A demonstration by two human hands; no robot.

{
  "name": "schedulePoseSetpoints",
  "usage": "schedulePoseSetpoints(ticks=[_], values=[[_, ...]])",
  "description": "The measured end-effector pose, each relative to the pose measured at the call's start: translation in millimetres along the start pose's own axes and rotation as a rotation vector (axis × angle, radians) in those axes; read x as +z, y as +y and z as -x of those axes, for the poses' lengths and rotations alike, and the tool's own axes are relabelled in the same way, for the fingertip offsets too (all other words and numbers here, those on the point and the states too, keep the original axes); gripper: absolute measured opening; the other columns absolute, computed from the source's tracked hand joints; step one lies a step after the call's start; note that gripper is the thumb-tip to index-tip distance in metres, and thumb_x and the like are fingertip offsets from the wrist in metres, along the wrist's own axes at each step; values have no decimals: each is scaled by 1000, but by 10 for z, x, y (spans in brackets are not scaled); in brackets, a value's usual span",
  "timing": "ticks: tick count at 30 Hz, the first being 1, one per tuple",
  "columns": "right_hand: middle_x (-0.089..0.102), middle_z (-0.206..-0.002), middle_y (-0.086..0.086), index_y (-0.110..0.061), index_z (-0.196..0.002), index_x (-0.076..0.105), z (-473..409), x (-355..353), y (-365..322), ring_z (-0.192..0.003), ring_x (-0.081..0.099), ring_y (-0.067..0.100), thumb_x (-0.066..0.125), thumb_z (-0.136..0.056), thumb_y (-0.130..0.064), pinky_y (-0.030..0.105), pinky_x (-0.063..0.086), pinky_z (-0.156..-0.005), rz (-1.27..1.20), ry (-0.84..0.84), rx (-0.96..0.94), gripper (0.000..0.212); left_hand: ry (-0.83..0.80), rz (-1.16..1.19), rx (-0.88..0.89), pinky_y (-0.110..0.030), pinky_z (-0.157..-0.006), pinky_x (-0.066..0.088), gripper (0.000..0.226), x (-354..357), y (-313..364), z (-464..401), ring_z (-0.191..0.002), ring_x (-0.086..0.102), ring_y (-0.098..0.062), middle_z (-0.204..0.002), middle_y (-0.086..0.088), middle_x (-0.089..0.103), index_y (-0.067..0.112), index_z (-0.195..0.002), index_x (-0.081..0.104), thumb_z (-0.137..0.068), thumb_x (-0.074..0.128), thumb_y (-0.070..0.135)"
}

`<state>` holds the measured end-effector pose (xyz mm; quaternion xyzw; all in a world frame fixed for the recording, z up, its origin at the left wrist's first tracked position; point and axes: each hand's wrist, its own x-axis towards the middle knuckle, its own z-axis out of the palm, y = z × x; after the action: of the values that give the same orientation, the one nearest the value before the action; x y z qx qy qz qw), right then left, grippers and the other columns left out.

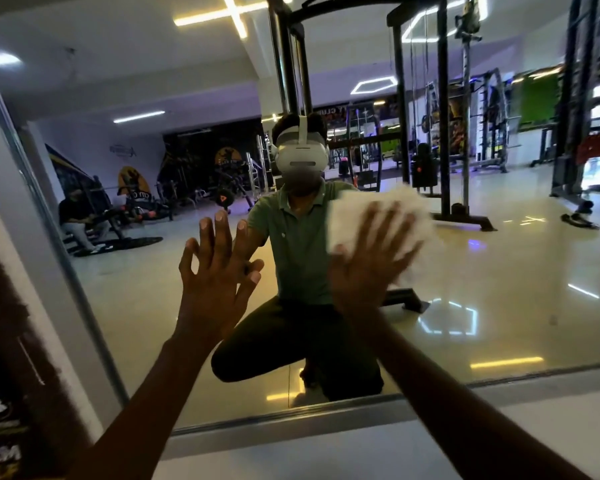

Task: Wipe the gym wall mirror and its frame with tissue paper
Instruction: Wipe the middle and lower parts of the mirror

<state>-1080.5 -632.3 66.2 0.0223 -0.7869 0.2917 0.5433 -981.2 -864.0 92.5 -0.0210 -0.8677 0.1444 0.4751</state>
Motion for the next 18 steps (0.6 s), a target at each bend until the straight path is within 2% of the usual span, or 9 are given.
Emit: schedulePoseSetpoints(ticks=[3,6,7,9,11,12,13,15,18], values=[[1,-174,14,-19,-167,13,295,132,-285,-160,-5,42,33,-105,-56,67,-8,-124,-8,-116,-375,76,-38,35,46,-58,-125,11,71,-33,-102,8,-160,-3,-34,-173,-12,-8,19,-166,7,-106,32,47],[5,-175,12,-21,-167,18,59,23,279,-161,-1,39,43,-106,-49,67,-4,-125,20,-107,-558,72,-40,15,63,-54,-124,9,72,-61,-161,14,-160,-1,-33,-173,-12,-6,19,-166,8,-105,33,48],[6,-175,13,-20,-167,18,-31,-27,514,-161,0,39,42,-106,-47,68,-1,-125,48,-85,-525,71,-41,13,59,-54,-124,9,73,-60,-153,13,-160,0,-33,-173,-12,-6,19,-166,8,-104,36,48],[7,-174,16,-16,-167,17,-155,-122,839,-161,0,40,37,-104,-45,70,5,-124,54,-18,-307,72,-37,6,47,-55,-124,11,76,-52,-129,7,-160,1,-35,-173,-14,-3,18,-166,10,-103,40,48],[6,-174,18,-15,-167,14,-179,-172,686,-160,0,42,37,-103,-45,71,7,-122,18,21,-20,75,-35,-8,35,-56,-124,14,77,-56,-98,12,-160,2,-36,-173,-16,-2,16,-166,12,-102,42,48],[5,-174,18,-15,-168,12,-164,-163,452,-160,-1,43,37,-102,-47,72,7,-122,10,31,69,77,-36,-8,29,-57,-124,14,77,-62,-87,17,-160,1,-36,-173,-16,-2,15,-166,12,-102,42,47],[2,-174,18,-15,-168,11,-130,-147,181,-160,-2,44,35,-103,-50,72,5,-122,11,16,65,78,-39,-5,21,-57,-124,14,77,-68,-77,21,-160,0,-35,-173,-16,-3,16,-166,12,-102,43,46],[-2,-174,16,-18,-168,10,-51,-83,-310,-160,-5,44,31,-104,-54,72,-3,-123,6,-78,-195,76,-47,0,17,-56,-124,14,80,-71,-91,31,-160,0,-34,-173,-14,-4,18,-166,9,-101,44,46],[8,-174,14,-21,-167,19,-274,-10,-530,-161,2,41,39,-106,-50,70,-4,-124,-21,-123,-705,70,-46,-13,43,-57,-124,17,82,-55,-143,33,-160,1,-33,-173,-13,-4,20,-166,4,-100,43,51]])
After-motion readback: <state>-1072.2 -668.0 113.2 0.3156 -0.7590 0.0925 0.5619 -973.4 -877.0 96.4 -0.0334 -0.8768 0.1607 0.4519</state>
